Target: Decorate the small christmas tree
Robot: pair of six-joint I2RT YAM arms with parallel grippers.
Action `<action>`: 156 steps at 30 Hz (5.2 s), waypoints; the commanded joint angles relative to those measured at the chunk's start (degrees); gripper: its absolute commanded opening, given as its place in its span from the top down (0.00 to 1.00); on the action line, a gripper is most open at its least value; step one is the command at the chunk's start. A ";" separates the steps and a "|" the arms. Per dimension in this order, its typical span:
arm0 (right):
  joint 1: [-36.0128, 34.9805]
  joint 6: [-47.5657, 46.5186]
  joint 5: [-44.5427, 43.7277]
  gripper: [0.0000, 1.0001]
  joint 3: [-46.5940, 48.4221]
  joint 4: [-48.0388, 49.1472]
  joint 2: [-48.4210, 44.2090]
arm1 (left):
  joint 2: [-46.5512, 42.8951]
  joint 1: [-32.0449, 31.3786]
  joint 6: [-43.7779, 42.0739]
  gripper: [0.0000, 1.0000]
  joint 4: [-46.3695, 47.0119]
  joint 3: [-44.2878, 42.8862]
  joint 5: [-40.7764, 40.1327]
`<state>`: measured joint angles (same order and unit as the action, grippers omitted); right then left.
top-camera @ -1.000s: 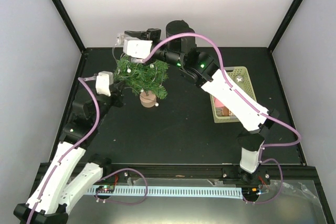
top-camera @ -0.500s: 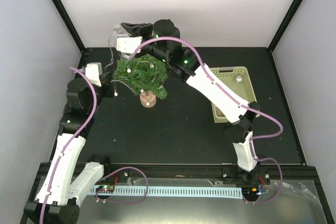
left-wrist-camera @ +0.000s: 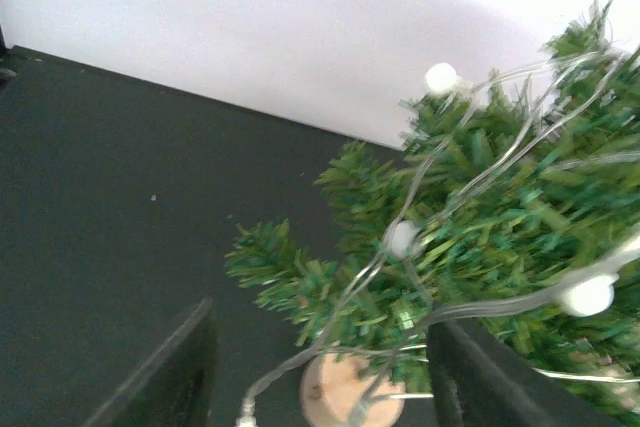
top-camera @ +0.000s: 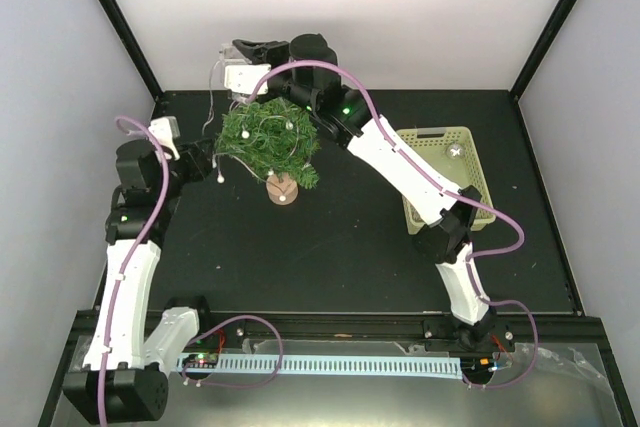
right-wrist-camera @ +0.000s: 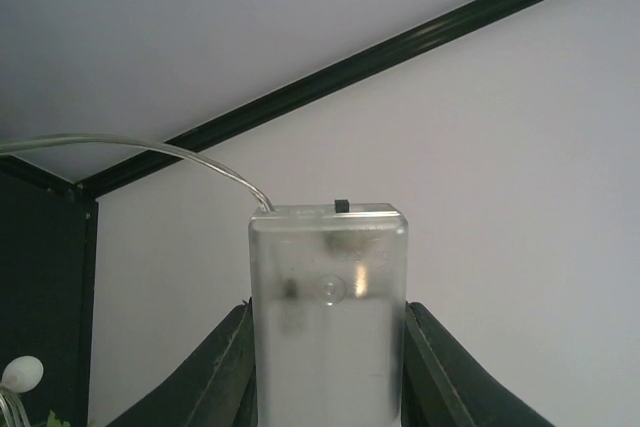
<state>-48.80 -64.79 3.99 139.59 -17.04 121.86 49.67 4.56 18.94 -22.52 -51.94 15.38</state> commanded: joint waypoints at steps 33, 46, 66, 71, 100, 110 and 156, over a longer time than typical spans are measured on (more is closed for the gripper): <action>-3.41 -6.07 6.82 0.72 -7.20 -1.55 -8.71 | 6.54 0.50 -7.16 0.73 12.94 -17.83 26.53; -3.43 -0.36 4.43 0.39 -15.80 -4.63 -15.68 | 6.50 6.90 0.93 0.98 1.04 -19.88 14.74; -3.29 12.13 7.10 0.19 -54.22 8.39 -45.15 | 2.96 13.22 2.41 0.98 -0.54 -4.85 -2.15; -3.24 13.63 5.32 0.19 -59.71 11.21 -49.63 | 2.75 14.69 1.71 0.98 0.15 -2.26 -7.47; -1.85 13.91 4.53 0.18 -64.92 11.90 -54.44 | 4.68 20.58 2.42 0.99 7.71 10.70 -12.63; -1.35 13.73 4.53 0.18 -66.19 12.24 -55.08 | 9.15 20.58 -0.32 0.98 5.97 8.89 -13.61; -0.76 12.91 4.27 0.18 -66.90 13.18 -56.56 | 36.99 10.38 -13.75 0.98 21.30 -0.27 6.96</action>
<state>-49.95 -51.55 8.47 71.55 -5.32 65.93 86.65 14.90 4.99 -6.74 -53.34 18.35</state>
